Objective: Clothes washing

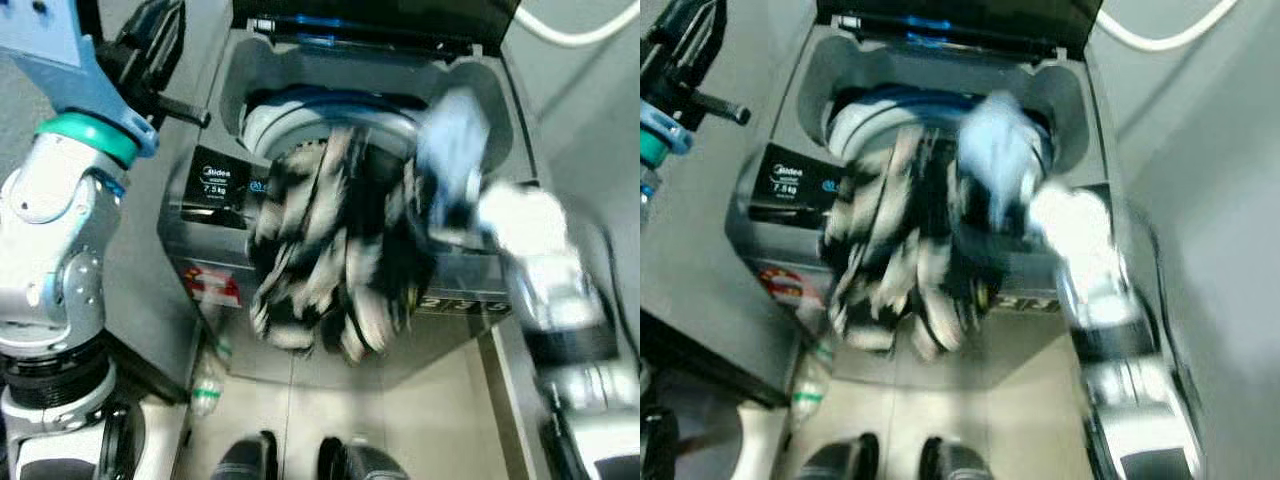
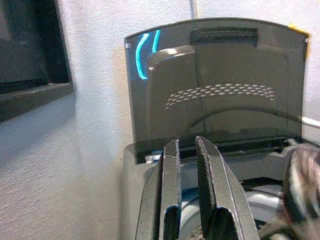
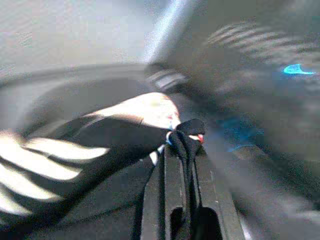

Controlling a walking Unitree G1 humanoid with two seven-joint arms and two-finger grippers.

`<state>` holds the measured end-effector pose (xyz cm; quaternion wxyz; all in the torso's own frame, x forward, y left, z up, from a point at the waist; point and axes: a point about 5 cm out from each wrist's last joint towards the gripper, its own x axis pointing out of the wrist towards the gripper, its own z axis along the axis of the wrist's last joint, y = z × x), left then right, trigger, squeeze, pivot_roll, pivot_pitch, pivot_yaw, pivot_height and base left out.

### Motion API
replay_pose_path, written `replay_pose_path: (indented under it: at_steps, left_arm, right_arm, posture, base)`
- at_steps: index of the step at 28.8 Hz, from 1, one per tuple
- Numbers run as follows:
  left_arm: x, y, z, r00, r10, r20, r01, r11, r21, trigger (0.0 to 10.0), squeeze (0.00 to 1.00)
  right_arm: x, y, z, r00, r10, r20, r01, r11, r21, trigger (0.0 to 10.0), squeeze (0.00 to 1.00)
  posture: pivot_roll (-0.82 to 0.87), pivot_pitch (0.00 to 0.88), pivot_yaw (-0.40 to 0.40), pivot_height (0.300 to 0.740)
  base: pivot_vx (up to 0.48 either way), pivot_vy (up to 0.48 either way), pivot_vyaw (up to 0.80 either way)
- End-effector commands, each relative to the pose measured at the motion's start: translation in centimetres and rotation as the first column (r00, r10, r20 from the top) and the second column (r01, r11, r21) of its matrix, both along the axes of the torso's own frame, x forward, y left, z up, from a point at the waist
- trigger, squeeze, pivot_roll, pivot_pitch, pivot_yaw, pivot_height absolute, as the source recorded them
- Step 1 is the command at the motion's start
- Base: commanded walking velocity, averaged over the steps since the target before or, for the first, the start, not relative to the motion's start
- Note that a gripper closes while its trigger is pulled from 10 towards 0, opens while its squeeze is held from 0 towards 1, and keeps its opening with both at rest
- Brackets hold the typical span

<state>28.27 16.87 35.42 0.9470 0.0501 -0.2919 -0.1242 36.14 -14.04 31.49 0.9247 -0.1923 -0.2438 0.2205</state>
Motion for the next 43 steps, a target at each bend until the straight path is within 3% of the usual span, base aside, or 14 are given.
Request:
replay_pose_path:
  at_steps: [1, 4, 6, 8, 9, 11, 15, 19, 21, 26, 27, 34, 39, 43]
  left_arm:
    - [-0.1, 0.0, 0.0, 1.0, -0.002, 0.001, 0.002, 1.0, -0.002, 10.0, 0.0]
    - [-0.1, 0.0, 0.0, 1.0, 0.002, 0.0, -0.002, 1.0, -0.006, 10.0, 0.0]
    - [-0.1, 0.0, 0.0, 1.0, 0.002, 0.0, -0.002, 1.0, -0.006, 10.0, 0.0]
    - [-0.1, -0.1, -0.1, 1.0, 0.003, -0.001, -0.003, 1.0, -0.011, 10.0, 0.0]
    - [-0.1, -0.1, -0.1, 1.0, 0.003, -0.001, -0.003, 1.0, -0.011, 10.0, 0.0]
    - [-0.1, -0.1, -0.1, 1.0, 0.005, 0.0, -0.005, 1.0, -0.015, 10.0, 0.0]
    - [-0.1, -0.1, -0.2, 1.0, 0.007, -0.002, -0.007, 1.0, -0.018, 10.0, 0.0]
    - [-0.1, -0.1, -0.3, 1.0, 0.004, -0.008, -0.004, 1.0, -0.025, 10.0, 0.0]
    - [-0.1, -0.1, -0.3, 1.0, 0.004, -0.008, -0.004, 1.0, -0.025, 10.0, 0.0]
    - [-0.1, -0.3, -0.5, 1.0, 0.0, -0.011, 0.0, 1.0, -0.027, 10.0, 0.0]
    - [-0.1, -0.3, -0.5, 1.0, -0.001, -0.011, 0.001, 1.0, -0.027, 10.0, 0.0]
    - [-0.1, -0.4, -0.6, 1.0, -0.003, -0.01, 0.003, 1.0, -0.028, 10.0, 0.0]
    - [-0.2, -0.4, -0.6, 1.0, -0.004, -0.01, 0.004, 1.0, -0.029, 10.0, 0.0]
    - [-0.2, -0.4, -0.7, 1.0, -0.004, -0.011, 0.004, 1.0, -0.029, 10.0, 0.0]
  right_arm:
    - [0.9, -0.6, -1.6, 0.996, -0.075, -0.053, 0.076, 0.997, 0.022, 10.0, 0.0]
    - [3.1, -2.1, 0.7, 0.954, -0.3, -0.024, 0.3, 0.945, 0.129, 10.0, 0.0]
    - [3.1, -2.1, 0.7, 0.954, -0.3, -0.024, 0.3, 0.945, 0.129, 10.0, 0.0]
    - [4.2, -4.6, 3.9, 0.801, -0.599, -0.016, 0.571, 0.754, 0.325, 10.0, 0.0]
    - [4.2, -4.6, 3.9, 0.801, -0.599, -0.016, 0.571, 0.754, 0.325, 10.0, 0.0]
    - [4.0, -6.1, 5.0, 0.676, -0.737, -0.025, 0.672, 0.602, 0.431, 10.0, 0.0]
    - [4.2, -6.6, 4.3, 0.621, -0.783, -0.045, 0.725, 0.551, 0.414, 10.0, 0.0]
    - [5.7, -4.8, 0.3, 0.668, -0.743, 0.038, 0.743, 0.669, 0.012, 10.0, 0.0]
    - [5.7, -4.8, 0.3, 0.668, -0.743, 0.038, 0.743, 0.669, 0.012, 10.0, 0.0]
    - [5.8, -2.9, -1.3, 0.79, -0.601, 0.122, 0.612, 0.761, -0.214, 10.0, 0.0]
    - [5.8, -2.0, -1.5, 0.853, -0.51, 0.107, 0.519, 0.815, -0.259, 10.0, 1.0]
    - [4.9, -1.4, 0.1, 0.976, -0.216, 0.026, 0.217, 0.957, -0.192, 10.0, 1.0]
    - [4.2, -1.8, 0.3, 0.997, -0.07, -0.023, 0.065, 0.98, -0.186, 10.0, 1.0]
    - [1.2, -1.7, -1.3, 0.949, 0.27, -0.164, -0.301, 0.929, -0.214, 10.0, 1.0]
  posture:
    - [0.04, 0.13, 0.013, 0.74]
    - [0.04, 0.131, 0.012, 0.74]
    - [0.04, 0.131, 0.012, 0.74]
    - [0.05, 0.13, 0.005, 0.74]
    - [0.05, 0.13, 0.005, 0.74]
    - [0.05, 0.133, 0.004, 0.74]
    - [0.05, 0.136, 0.002, 0.74]
    - [0.04, 0.137, 0.002, 0.74]
    - [0.04, 0.137, 0.002, 0.74]
    - [0.04, 0.135, 0.003, 0.74]
    - [0.03, 0.134, 0.003, 0.74]
    - [0.03, 0.122, 0.001, 0.74]
    - [0.03, 0.12, -0.001, 0.74]
    - [0.03, 0.118, -0.004, 0.74]
  base:
    - [0.0, 0.0, 0.0]
    - [0.0, 0.0, 0.0]
    - [0.0, 0.0, 0.0]
    - [0.0, 0.0, 0.0]
    - [0.0, 0.0, 0.0]
    - [0.0, 0.0, 0.0]
    - [0.0, 0.0, 0.0]
    - [0.0, 0.0, 0.0]
    - [0.0, 0.0, 0.0]
    - [0.0, 0.0, 0.0]
    - [0.0, 0.0, 0.0]
    - [0.0, 0.0, 0.0]
    - [0.0, 0.0, 0.0]
    - [0.0, 0.0, 0.0]
